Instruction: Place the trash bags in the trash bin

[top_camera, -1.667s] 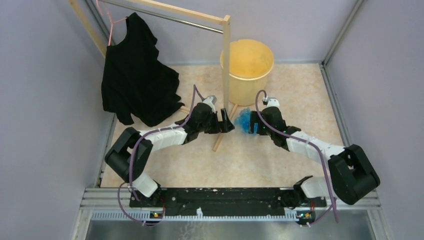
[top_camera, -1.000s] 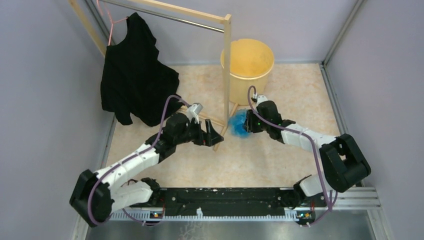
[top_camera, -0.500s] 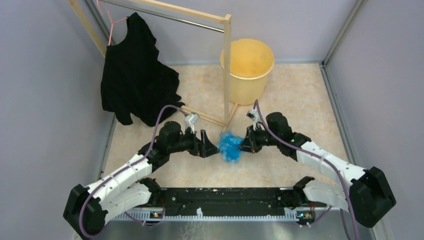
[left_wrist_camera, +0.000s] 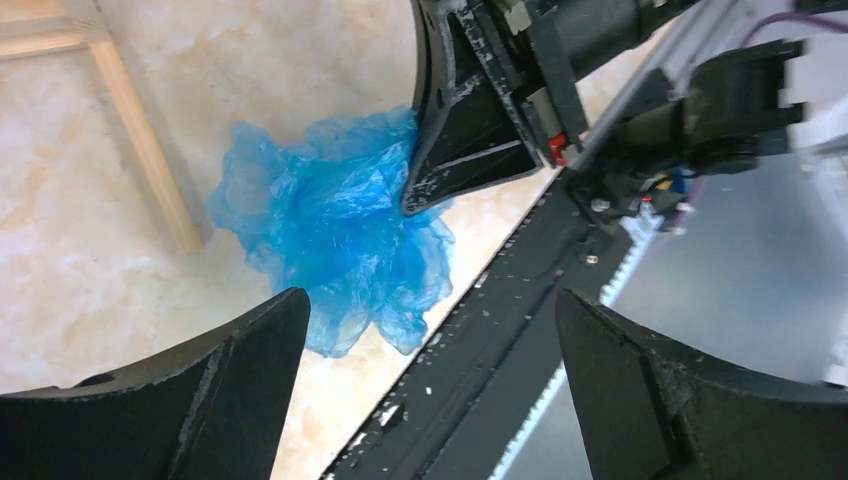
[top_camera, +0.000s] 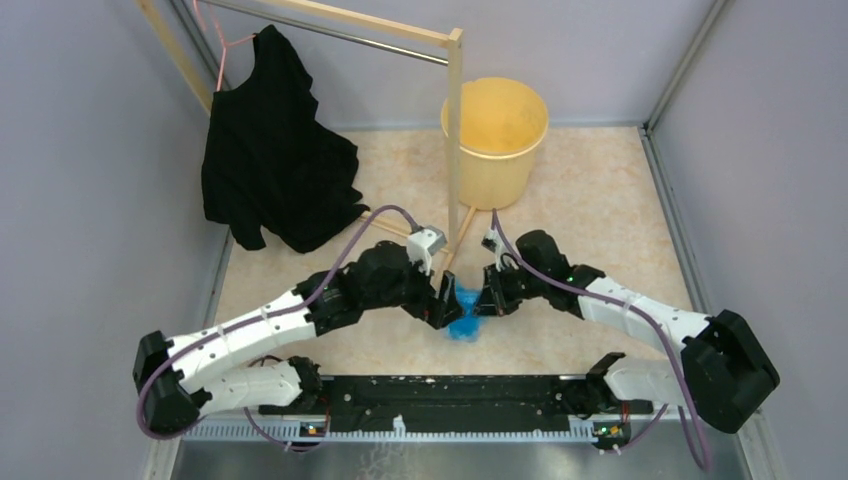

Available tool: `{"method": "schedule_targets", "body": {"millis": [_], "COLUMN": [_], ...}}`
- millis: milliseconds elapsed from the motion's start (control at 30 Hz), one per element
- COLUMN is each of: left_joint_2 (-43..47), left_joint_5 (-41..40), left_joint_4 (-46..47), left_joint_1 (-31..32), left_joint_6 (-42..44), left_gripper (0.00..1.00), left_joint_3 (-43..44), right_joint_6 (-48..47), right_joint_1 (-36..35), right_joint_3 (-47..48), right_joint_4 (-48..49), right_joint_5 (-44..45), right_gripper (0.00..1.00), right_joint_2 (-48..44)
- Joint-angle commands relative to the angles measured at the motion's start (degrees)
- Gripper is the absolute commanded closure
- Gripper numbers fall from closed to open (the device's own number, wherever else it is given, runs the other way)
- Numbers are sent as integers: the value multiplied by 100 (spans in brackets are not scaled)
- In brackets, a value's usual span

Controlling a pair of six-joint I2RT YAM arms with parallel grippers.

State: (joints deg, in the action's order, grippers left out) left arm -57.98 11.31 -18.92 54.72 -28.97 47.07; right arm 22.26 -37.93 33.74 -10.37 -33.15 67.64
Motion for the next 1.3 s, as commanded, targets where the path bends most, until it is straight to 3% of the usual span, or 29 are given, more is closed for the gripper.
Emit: {"method": "schedule_targets", "body": {"millis": [0, 133, 267, 433, 600, 700, 767, 867, 1000, 1133, 1267], "left_joint_2": [-603, -1403, -1837, -1867, -1704, -1608, -1478, -1109, -719, -449, -315], "left_joint_5": [-2094, -3292, -3718, -4252, -4032, -3355, -2674, -1612, -267, 279, 749], "left_joint_4": [-726, -1145, -1161, -1130, -796, -788, -839, -689, -559, -430, 152], "left_joint_1": [707, 1328, 1452, 1441, 1261, 800, 396, -144, -564, -630, -664], "left_joint_6": [438, 622, 687, 435, 540, 559, 551, 475, 148, -498, -1007], "left_gripper": [1, 3, 9, 44, 85, 98, 100, 100, 100, 100, 100], "left_joint_3": [470, 979, 1159, 1198, 1108, 1185, 1240, 1113, 1023, 903, 630], "right_joint_6": [141, 370, 524, 641, 933, 1164, 1378, 1713, 2156, 2290, 2262], "right_joint_1": [-71, -67, -66, -91, -120, -126, -126, -125, -121, -123, -124], "right_joint_3": [130, -59, -208, -299, -359, -380, -497, -698, -1076, -1296, -1351], "right_joint_4": [194, 391, 486, 459, 381, 124, 68, 133, 413, 761, 1157], "right_joint_5": [36, 43, 117, 299, 622, 1138, 1521, 1930, 1930, 1609, 1187], "right_gripper": [95, 95, 95, 94, 91, 76, 65, 57, 42, 33, 32], "right_joint_2": [-154, -361, -500, -622, -823, -1138, -1468, -1991, -2609, -2947, -2957]}}
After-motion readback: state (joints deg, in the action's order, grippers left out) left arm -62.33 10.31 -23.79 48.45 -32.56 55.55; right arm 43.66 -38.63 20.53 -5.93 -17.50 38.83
